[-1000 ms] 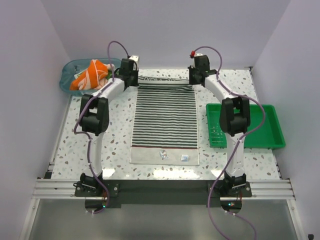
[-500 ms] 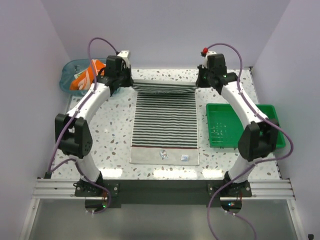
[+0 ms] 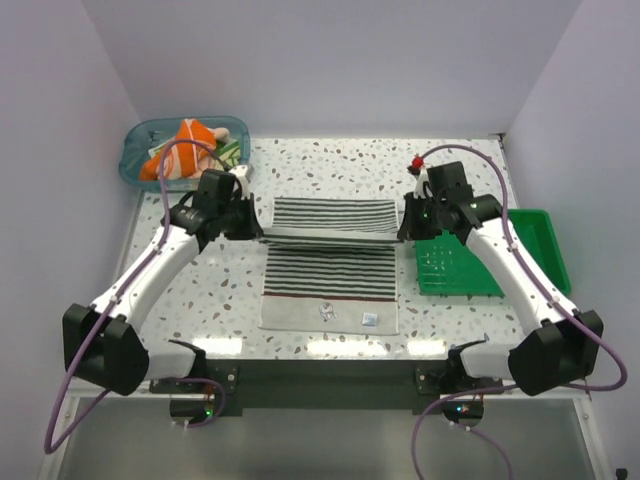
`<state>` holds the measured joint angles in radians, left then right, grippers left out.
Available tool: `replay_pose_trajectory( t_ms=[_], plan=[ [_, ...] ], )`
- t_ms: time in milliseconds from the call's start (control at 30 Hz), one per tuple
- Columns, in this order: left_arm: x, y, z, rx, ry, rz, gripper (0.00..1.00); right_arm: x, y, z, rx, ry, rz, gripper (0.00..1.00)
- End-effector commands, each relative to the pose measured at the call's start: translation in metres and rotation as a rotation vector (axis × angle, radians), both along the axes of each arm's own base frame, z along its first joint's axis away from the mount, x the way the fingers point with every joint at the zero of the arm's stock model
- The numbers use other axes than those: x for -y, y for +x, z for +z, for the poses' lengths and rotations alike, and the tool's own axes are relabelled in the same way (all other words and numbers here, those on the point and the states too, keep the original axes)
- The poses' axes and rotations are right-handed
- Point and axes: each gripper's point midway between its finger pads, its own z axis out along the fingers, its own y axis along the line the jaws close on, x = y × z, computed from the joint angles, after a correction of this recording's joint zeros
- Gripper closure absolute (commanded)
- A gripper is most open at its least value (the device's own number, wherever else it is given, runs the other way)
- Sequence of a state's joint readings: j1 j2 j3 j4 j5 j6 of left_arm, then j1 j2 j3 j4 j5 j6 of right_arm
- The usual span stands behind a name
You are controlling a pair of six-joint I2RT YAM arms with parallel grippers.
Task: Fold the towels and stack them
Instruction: Fold the towel
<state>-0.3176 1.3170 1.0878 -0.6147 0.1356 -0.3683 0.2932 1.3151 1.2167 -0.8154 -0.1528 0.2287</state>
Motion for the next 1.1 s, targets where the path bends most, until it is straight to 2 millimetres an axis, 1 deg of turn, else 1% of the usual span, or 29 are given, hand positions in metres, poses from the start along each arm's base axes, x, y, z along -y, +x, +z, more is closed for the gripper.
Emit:
replay_pose_trajectory(
  t_ms=[0, 67, 133, 233, 333, 367, 567, 600, 633, 700, 767, 800, 833, 867, 900, 933, 1000, 1033, 1067],
  plan=[
    [-0.021, -0.022, 0.0, -0.02, 0.041, 0.07, 1.0, 0.014, -0.036, -0.005, -0.078, -0.03, -0.001, 1.0],
    [-0.025, -0.028, -0.006, -0.044, 0.06, 0.08, 1.0, 0.012, -0.046, -0.01, -0.119, -0.018, 0.009, 1.0],
    [-0.029, -0.033, -0.008, -0.061, 0.075, 0.081, 1.0, 0.011, -0.056, -0.015, -0.155, -0.01, 0.015, 1.0],
    [-0.031, -0.032, -0.003, -0.05, 0.083, 0.087, 1.0, 0.014, -0.061, -0.015, -0.157, -0.018, 0.003, 1.0],
    [-0.03, -0.036, -0.008, -0.078, 0.086, 0.079, 1.0, 0.016, -0.068, -0.023, -0.191, -0.025, -0.009, 1.0],
    [-0.03, -0.04, -0.015, -0.105, 0.088, 0.077, 1.0, 0.015, -0.071, -0.024, -0.201, -0.02, -0.007, 1.0],
    [-0.03, -0.059, -0.046, -0.209, 0.092, 0.072, 1.0, 0.013, -0.095, -0.057, -0.334, -0.012, -0.024, 1.0],
    [-0.028, -0.064, -0.051, -0.237, 0.08, 0.064, 1.0, 0.014, -0.1, -0.066, -0.369, -0.016, -0.039, 1.0],
    [-0.026, -0.067, -0.056, -0.256, 0.073, 0.058, 1.0, 0.014, -0.102, -0.07, -0.381, -0.014, -0.043, 1.0],
    [-0.021, -0.078, -0.072, -0.315, 0.065, 0.047, 1.0, 0.015, -0.107, -0.082, -0.424, -0.02, -0.065, 1.0],
    [-0.017, -0.085, -0.086, -0.354, 0.061, 0.044, 1.0, 0.015, -0.105, -0.092, -0.431, -0.025, -0.082, 1.0],
    [-0.017, -0.088, -0.094, -0.376, 0.066, 0.047, 1.0, 0.017, -0.108, -0.101, -0.458, -0.034, -0.095, 1.0],
    [-0.017, -0.094, -0.103, -0.399, 0.072, 0.046, 1.0, 0.015, -0.104, -0.105, -0.449, -0.029, -0.099, 1.0],
    [-0.016, -0.092, -0.107, -0.397, 0.065, 0.055, 1.0, 0.016, -0.104, -0.11, -0.451, -0.031, -0.103, 1.0],
    [-0.016, -0.094, -0.113, -0.414, 0.07, 0.062, 1.0, 0.017, -0.107, -0.119, -0.473, -0.041, -0.112, 1.0],
    [-0.018, -0.098, -0.119, -0.43, 0.075, 0.064, 1.0, 0.016, -0.103, -0.123, -0.457, -0.038, -0.116, 1.0],
    [-0.017, -0.096, -0.126, -0.428, 0.078, 0.066, 1.0, 0.019, -0.102, -0.131, -0.455, -0.05, -0.127, 1.0],
    [-0.018, -0.097, -0.13, -0.435, 0.085, 0.07, 1.0, 0.018, -0.099, -0.135, -0.443, -0.05, -0.129, 1.0],
    [-0.018, -0.095, -0.132, -0.427, 0.084, 0.071, 1.0, 0.019, -0.097, -0.137, -0.442, -0.054, -0.13, 1.0]
  ],
)
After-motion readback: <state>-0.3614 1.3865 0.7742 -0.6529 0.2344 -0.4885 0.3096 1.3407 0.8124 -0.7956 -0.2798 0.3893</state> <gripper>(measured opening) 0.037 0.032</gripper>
